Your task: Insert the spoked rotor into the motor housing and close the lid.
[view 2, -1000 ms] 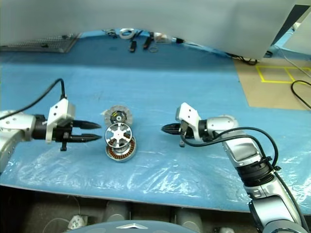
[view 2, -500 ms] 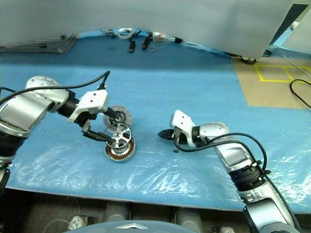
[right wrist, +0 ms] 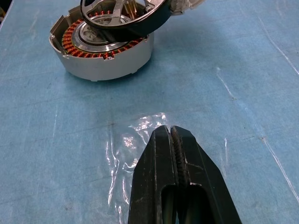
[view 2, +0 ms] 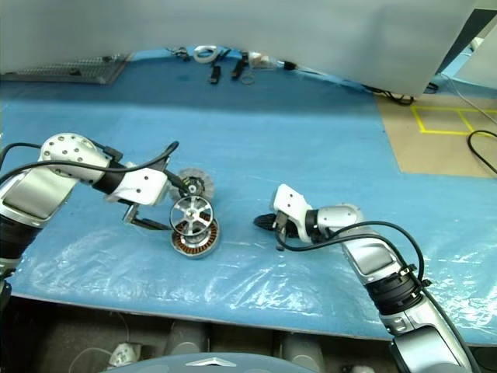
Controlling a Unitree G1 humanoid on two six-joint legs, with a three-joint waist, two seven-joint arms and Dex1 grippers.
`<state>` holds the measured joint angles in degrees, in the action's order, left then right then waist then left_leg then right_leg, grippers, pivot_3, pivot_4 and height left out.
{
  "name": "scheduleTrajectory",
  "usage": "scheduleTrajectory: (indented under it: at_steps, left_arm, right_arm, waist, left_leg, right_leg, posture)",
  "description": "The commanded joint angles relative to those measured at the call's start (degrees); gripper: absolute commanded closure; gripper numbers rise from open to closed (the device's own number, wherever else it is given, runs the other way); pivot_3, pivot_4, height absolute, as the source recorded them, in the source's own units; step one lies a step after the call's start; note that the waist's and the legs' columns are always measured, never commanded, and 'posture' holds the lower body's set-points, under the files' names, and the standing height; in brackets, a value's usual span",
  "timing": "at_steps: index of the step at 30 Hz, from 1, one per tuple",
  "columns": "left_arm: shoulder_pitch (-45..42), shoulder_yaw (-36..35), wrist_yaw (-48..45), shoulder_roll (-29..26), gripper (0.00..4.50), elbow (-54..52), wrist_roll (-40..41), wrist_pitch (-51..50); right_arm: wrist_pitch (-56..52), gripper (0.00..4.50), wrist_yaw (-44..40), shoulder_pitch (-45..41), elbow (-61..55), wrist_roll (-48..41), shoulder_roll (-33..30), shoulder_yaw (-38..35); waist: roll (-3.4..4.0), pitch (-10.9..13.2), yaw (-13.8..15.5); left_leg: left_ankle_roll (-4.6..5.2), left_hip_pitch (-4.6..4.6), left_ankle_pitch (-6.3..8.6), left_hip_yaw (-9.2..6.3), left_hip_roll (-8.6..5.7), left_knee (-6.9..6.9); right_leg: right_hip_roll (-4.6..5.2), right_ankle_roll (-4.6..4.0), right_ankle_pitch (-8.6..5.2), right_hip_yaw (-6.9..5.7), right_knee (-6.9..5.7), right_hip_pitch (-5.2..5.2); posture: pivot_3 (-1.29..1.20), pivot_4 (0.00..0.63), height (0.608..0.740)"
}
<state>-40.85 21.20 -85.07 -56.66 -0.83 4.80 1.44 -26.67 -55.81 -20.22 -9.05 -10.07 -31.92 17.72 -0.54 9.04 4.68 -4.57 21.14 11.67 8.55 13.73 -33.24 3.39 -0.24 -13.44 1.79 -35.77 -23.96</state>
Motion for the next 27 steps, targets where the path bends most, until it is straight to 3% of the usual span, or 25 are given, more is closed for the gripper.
scheduleTrajectory:
  at_steps: [1,10,27]
  left_arm:
    - [-2.52,-1.14,-2.39,1.63,0.05,1.37,-0.04,4.52]
    - [-6.77,2.83,-7.35,4.21,0.05,5.67,-2.85,6.51]
    - [-5.83,4.14,-6.6,9.06,0.05,9.67,-7.32,9.35]
  right_arm:
    - [0.74,4.5,0.55,0.58,-2.24,0.46,-0.1,0.17]
    - [0.42,4.5,1.53,1.47,-3.02,1.46,-0.34,0.76]
    - [-0.07,4.5,3.55,3.28,-3.82,2.07,-0.54,0.58]
  waist:
    - [0.0,0.0,0.12]
    - [0.0,0.0,0.19]
    - [0.0,0.0,0.8]
  left_leg:
    - [0.0,0.0,0.0,0.0,0.0,0.0]
    - [0.0,-0.02,0.0,0.01,0.0,0.01]
    - [0.0,0.0,0.0,0.01,0.01,0.0]
  right_leg:
    - [0.0,0.0,0.0,0.0,0.0,0.0]
    - [-0.02,0.0,0.0,0.03,-0.01,-0.01]
    - [-0.03,0.01,0.01,0.03,-0.02,-0.01]
  posture:
    - [0.0,0.15,0.74]
    - [0.0,0.15,0.74]
    - [0.0,0.15,0.74]
